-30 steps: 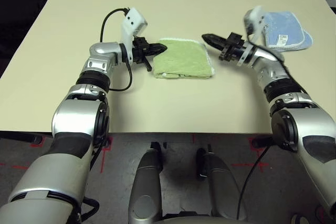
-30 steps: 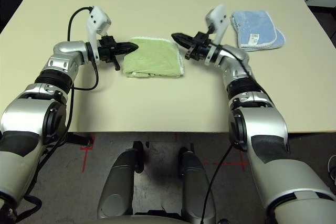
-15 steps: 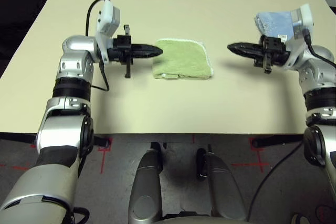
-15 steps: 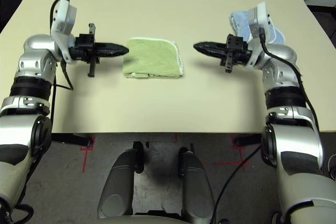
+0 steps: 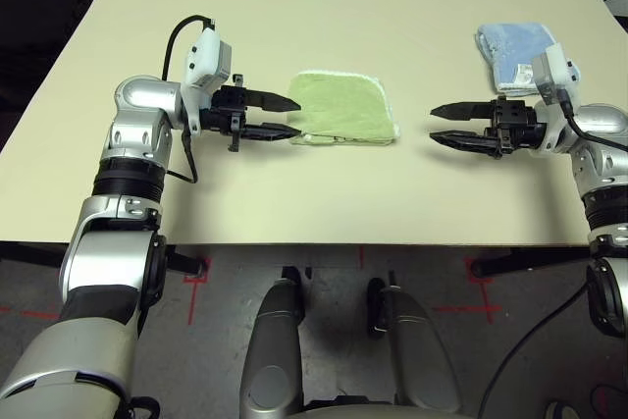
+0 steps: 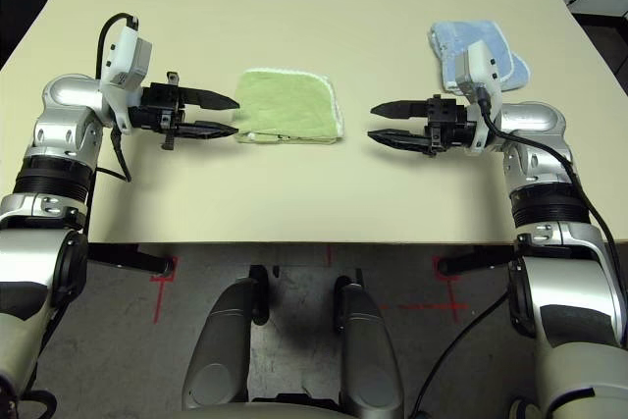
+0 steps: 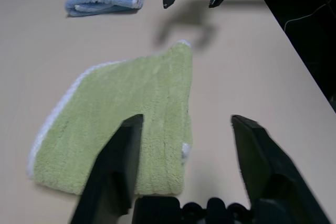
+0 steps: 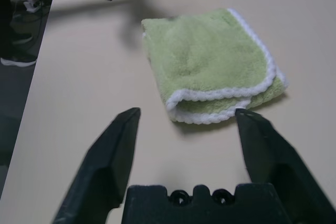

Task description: Fold the towel and set it aside.

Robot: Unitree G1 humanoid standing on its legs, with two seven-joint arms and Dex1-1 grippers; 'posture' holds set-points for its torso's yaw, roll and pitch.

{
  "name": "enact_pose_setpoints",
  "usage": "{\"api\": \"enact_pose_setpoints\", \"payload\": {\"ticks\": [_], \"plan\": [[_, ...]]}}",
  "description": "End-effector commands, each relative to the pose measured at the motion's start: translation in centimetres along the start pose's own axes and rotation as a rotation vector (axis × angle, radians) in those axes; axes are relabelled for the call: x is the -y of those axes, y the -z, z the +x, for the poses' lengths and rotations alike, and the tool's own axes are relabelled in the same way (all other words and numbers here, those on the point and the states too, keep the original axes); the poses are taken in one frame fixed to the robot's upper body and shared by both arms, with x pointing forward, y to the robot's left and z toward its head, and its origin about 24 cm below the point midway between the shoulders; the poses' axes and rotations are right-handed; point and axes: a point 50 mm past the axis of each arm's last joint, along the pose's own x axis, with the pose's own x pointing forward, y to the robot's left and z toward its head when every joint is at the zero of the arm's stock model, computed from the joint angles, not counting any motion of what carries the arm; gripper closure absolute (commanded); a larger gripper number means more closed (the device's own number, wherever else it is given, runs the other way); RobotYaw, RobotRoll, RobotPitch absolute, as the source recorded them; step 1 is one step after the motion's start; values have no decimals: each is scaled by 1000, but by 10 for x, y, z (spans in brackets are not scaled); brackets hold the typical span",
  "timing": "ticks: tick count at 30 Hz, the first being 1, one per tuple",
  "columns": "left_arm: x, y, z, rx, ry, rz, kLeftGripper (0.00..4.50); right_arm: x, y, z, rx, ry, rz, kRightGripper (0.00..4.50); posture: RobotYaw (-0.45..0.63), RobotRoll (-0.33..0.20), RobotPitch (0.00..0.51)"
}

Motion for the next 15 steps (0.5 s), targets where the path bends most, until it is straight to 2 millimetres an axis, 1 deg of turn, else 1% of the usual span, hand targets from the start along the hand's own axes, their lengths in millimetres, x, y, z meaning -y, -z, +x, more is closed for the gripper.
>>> {"api": "enact_pose_setpoints", "payload": {"ticks": [1,4,5,7,9,11,15], "plan": [[-2,1,-3,-18,-23,7,32,0,-1,-9,3,30,15,0,29,0,228],[-8,2,-11,-66,-87,-26,32,0,-1,-12,13,56,31,0,32,0,226],[-11,4,-15,-89,-119,-83,32,0,-2,-12,20,63,36,0,32,0,226],[-19,8,-22,-97,-211,-318,32,-1,-3,-10,25,63,39,0,30,0,224],[-24,10,-26,-69,-278,-527,32,-1,-4,-9,31,62,39,0,30,0,224],[-24,11,-29,-77,-308,-727,32,-1,-5,-9,35,63,39,0,30,0,224],[-21,12,-27,-99,-340,-1009,32,-2,-7,-11,33,68,38,0,21,0,224]]}}
